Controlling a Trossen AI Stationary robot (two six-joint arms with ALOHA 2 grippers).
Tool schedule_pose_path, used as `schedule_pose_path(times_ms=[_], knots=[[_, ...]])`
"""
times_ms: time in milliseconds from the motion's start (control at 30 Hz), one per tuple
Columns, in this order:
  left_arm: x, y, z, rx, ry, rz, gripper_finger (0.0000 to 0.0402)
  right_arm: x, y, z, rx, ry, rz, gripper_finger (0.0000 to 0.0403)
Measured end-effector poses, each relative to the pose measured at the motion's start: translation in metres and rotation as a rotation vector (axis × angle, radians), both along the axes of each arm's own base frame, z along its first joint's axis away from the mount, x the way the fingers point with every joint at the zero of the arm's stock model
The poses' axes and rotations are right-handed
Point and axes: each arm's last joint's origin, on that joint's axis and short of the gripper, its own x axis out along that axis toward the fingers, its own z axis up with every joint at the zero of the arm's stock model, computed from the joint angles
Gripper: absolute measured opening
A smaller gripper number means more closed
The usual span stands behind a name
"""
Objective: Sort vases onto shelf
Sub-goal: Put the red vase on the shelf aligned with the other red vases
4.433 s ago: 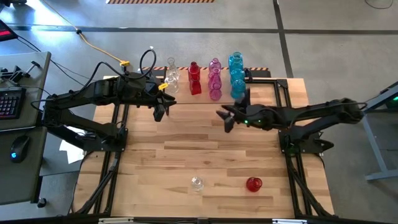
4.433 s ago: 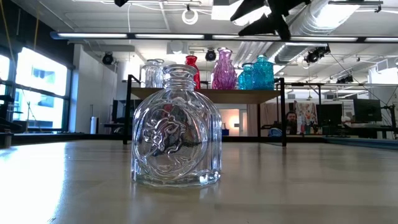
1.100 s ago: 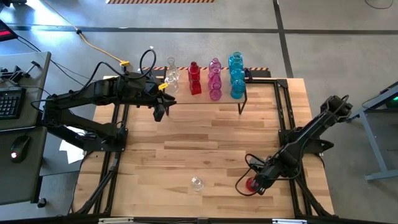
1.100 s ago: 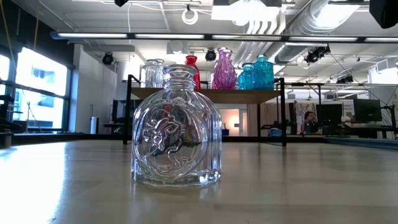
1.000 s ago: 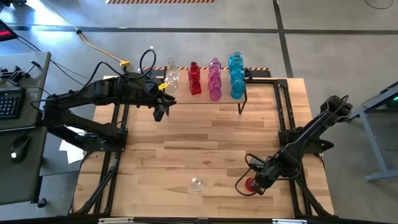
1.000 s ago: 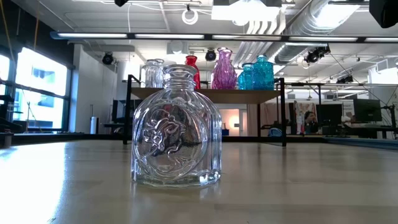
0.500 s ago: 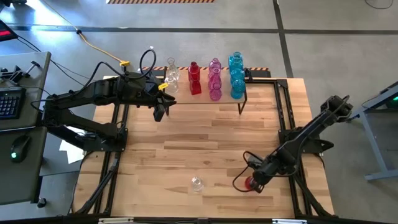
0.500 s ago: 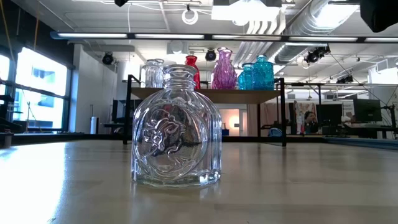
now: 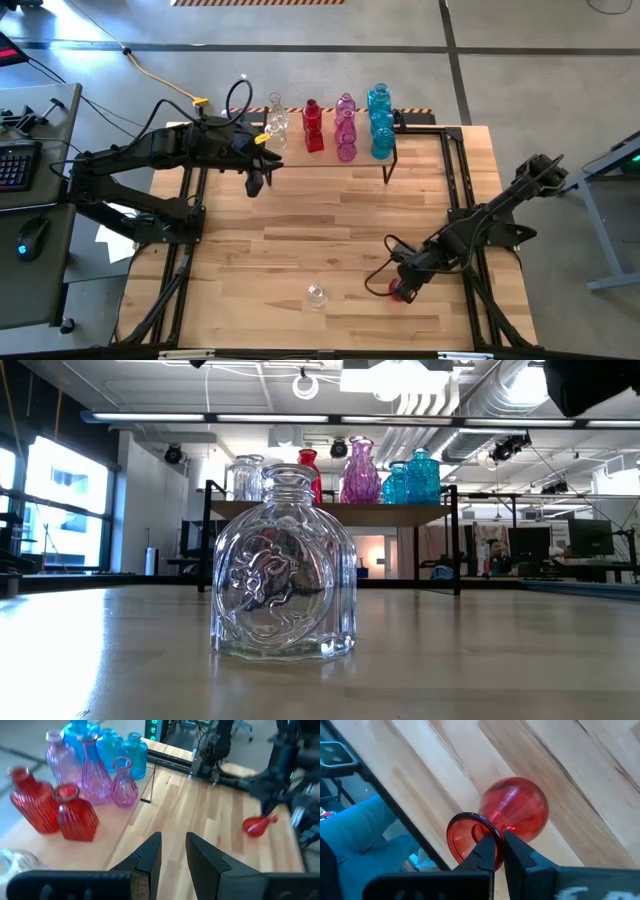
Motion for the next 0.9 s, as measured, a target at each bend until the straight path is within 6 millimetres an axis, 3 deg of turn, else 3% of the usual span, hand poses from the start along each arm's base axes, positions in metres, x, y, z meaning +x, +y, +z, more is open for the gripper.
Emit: schedule_pose_path(times_ms=[133, 433, 900], knots=[[0.000, 0.000, 0.000, 0.087, 0.021, -0.050, 0.0081, 0.010, -0.002, 0.017, 0.020, -0.058, 0.010, 0.0000], [0.000, 0.000, 0.000, 0.084, 0.020, -0.048, 0.0081, 0.026, -0.023, 0.054, -0.049, -0.117, -0.003, 0.0000], [0.014, 0.001, -0.009, 0.106, 0.072, -0.067, 0.0081, 0.041, -0.052, 0.063, -0.039, -0.145, -0.032, 0.0000]])
